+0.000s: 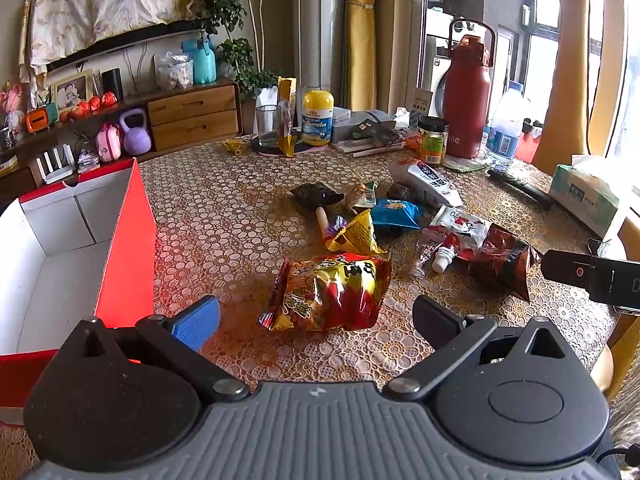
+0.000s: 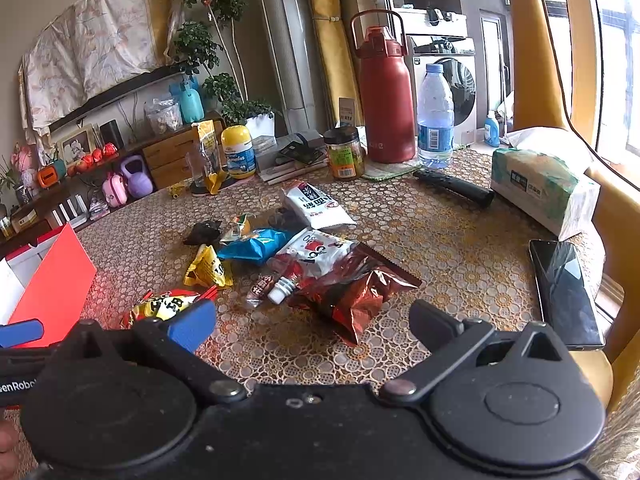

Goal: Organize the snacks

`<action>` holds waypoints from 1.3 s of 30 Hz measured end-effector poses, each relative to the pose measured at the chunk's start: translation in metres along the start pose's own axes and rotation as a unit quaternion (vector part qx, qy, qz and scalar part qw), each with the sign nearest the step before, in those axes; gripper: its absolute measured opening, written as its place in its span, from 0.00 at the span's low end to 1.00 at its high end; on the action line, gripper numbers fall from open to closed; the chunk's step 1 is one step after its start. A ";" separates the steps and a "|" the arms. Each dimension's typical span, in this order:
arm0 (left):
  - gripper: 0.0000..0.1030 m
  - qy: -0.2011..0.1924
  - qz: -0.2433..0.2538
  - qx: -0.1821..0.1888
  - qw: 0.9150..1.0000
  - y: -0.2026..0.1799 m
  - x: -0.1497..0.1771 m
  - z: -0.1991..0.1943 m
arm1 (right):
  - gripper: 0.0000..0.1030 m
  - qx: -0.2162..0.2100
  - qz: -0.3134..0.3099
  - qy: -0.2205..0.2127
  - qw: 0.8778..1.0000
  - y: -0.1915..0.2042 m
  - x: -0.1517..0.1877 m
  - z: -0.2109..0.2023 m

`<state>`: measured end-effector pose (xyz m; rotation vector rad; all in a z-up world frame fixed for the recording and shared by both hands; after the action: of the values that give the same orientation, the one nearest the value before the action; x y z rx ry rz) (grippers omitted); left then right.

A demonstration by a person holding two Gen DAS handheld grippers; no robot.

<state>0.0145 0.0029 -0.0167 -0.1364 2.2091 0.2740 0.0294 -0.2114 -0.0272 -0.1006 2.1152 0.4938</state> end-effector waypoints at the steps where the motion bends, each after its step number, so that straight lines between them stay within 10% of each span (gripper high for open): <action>1: 1.00 0.000 0.000 0.000 1.000 0.000 0.000 -0.001 | 1.00 0.000 0.000 0.000 1.000 0.000 0.000 0.000; 39: 1.00 0.003 0.007 0.017 1.000 -0.009 0.000 -0.006 | 1.00 0.004 -0.008 -0.006 1.000 -0.003 0.001 -0.003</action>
<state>0.0113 -0.0078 -0.0145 -0.1031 2.2203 0.2444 0.0277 -0.2152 -0.0276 -0.1096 2.1024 0.4757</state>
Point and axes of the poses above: each gripper's, at about its wrist camera, not at the fingertips, and z roughly the way its jaws point, y to its left, x to its underside, the point moved 2 cm from there along z, roughly the way its jaws point, and after that the axes turned 14 degrees about -x, right-handed, at the moved point
